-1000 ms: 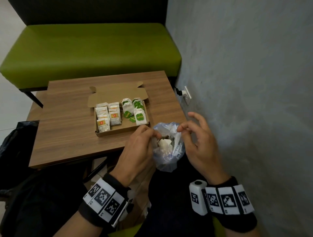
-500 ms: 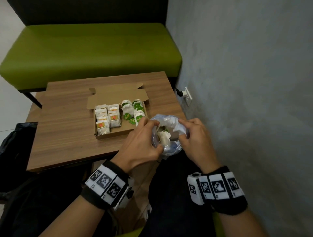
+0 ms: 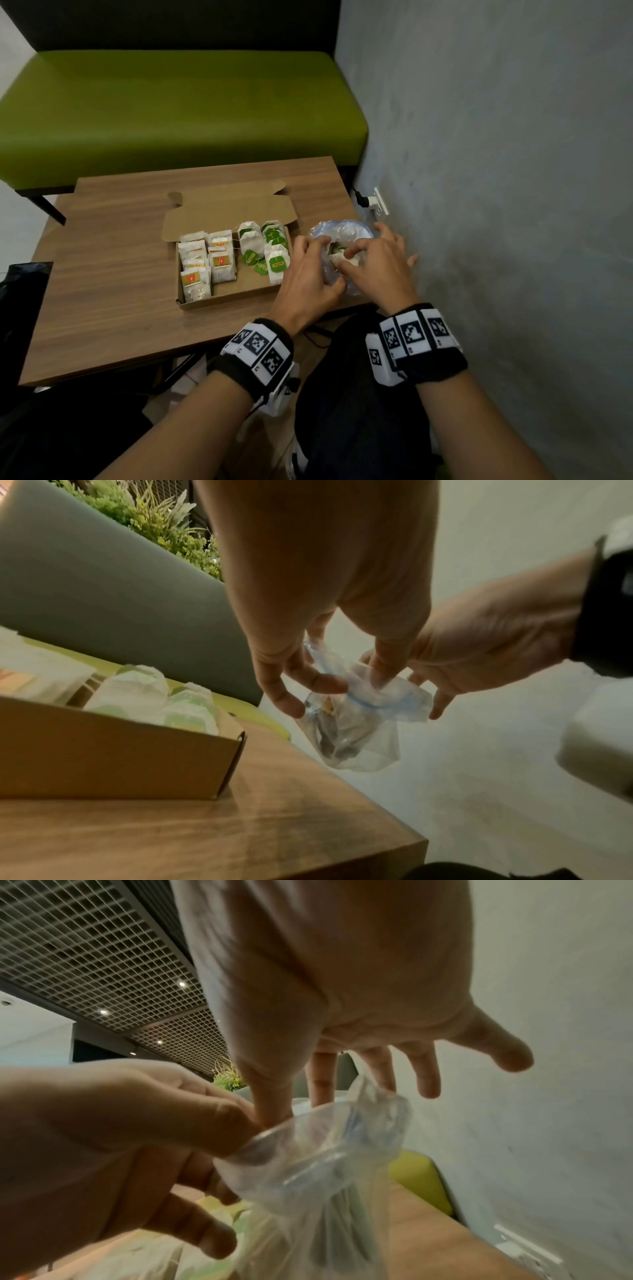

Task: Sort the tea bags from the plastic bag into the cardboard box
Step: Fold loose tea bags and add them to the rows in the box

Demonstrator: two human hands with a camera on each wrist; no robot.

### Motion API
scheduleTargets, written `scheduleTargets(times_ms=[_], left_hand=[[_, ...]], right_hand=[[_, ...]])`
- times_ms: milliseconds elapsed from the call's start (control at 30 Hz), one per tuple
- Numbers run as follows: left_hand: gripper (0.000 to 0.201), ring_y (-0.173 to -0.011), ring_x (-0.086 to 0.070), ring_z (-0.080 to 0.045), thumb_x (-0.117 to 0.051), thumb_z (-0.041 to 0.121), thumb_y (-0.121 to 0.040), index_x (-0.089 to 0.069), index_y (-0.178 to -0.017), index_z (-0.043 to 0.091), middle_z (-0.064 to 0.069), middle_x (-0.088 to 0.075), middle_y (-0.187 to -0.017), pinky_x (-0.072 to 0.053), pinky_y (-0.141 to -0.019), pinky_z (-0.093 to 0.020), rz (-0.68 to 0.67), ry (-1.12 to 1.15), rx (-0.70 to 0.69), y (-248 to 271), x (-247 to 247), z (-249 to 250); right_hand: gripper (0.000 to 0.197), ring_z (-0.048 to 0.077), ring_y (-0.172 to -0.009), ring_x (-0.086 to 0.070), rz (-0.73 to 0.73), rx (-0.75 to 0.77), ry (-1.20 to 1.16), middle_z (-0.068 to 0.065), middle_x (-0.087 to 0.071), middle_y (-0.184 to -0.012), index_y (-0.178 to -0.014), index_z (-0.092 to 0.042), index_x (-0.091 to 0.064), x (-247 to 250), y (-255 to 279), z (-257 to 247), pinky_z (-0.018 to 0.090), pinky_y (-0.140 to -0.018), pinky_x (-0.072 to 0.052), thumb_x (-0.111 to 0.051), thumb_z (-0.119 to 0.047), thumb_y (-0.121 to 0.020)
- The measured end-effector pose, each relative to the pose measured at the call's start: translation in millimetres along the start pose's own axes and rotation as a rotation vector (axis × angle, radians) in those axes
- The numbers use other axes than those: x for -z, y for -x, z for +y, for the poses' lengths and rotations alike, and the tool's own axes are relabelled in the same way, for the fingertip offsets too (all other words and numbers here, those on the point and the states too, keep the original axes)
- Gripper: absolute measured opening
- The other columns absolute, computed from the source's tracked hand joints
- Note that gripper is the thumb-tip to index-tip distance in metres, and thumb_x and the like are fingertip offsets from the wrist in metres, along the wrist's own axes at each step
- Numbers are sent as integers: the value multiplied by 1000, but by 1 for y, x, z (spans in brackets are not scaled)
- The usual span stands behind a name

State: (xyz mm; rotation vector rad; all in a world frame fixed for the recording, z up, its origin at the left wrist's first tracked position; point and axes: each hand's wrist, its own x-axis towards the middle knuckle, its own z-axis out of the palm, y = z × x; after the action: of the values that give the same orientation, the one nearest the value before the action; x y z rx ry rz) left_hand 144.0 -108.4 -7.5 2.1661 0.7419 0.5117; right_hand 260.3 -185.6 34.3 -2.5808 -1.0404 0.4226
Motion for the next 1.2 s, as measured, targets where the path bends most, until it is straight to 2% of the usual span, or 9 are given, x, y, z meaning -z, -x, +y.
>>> scheduleTargets(times_ms=[200,333,433,633,867,967,1033,1100,1200], left_hand=[[72,-104,-47,-10,-75,20,-81,-37,-143,14,1,-35,-121,-45,-88,-18,-35,63,71,-12,-13,-16],[75,-105,-46,-11,-75,24,-82,-35,-144,13,-1,-36,-124,-45,-90,-22,-92,27,117,-12,-18,-26],[77,-109,-48,-14,-77,23,-80,-35,-144,13,0,-36,-125,-48,-97,-30,-102,28,144,-12,-19,-30],[79,-113,-46,-13,-77,26,-81,-35,-145,12,0,-36,-130,-46,-98,-27,-90,33,161,-10,-16,-33],[77,-105,-47,-12,-79,35,-77,-41,-140,13,1,-38,-123,-41,-89,-18,-48,-17,177,-18,-15,-26],[75,-107,-50,-16,-77,39,-79,-42,-140,14,-2,-39,-126,-45,-92,-25,-41,-35,238,-24,-15,-22],[70,-112,-52,-21,-73,42,-82,-42,-139,16,-5,-38,-130,-47,-97,-31,-59,-70,262,-29,-14,-18],[64,-113,-53,-24,-70,42,-86,-42,-138,17,-7,-35,-134,-48,-96,-33,-90,-108,282,-34,-14,-14],[63,-109,-56,-28,-67,43,-88,-41,-138,13,-10,-30,-136,-51,-94,-34,-94,-159,299,-41,-12,-12]], right_hand=[[27,35,-150,-10,-145,-13,85,3,-18,-162,-105,-31,-73,-11,-20,-4,78,-109,-8,-74,-44,-81],[34,39,-151,0,-250,-53,198,5,-13,-165,-109,-29,-71,-22,-32,-6,80,-106,-2,-75,-48,-80],[31,40,-151,0,-256,-77,261,6,-15,-164,-108,-27,-70,-32,-37,-10,81,-105,0,-74,-44,-83],[30,42,-150,9,-283,-66,271,5,-8,-165,-107,-30,-70,-39,-37,-9,85,-102,3,-74,-45,-82],[13,31,-151,-9,-127,-46,-58,-2,-21,-163,-87,-29,-74,-26,-39,14,78,-110,-1,-73,-41,-85],[14,26,-147,-21,7,-2,-145,-4,-32,-159,-87,-26,-75,-25,-41,25,68,-115,-11,-72,-39,-86],[17,25,-140,-36,122,5,-269,0,-44,-151,-90,-19,-76,-25,-44,32,53,-115,-28,-73,-34,-87],[16,20,-126,-52,211,-17,-439,4,-56,-139,-88,-12,-77,-24,-47,37,33,-104,-39,-74,-28,-87],[9,16,-94,-68,251,-73,-681,5,-73,-107,-85,-12,-76,-18,-49,38,21,-79,-53,-74,-21,-87]])
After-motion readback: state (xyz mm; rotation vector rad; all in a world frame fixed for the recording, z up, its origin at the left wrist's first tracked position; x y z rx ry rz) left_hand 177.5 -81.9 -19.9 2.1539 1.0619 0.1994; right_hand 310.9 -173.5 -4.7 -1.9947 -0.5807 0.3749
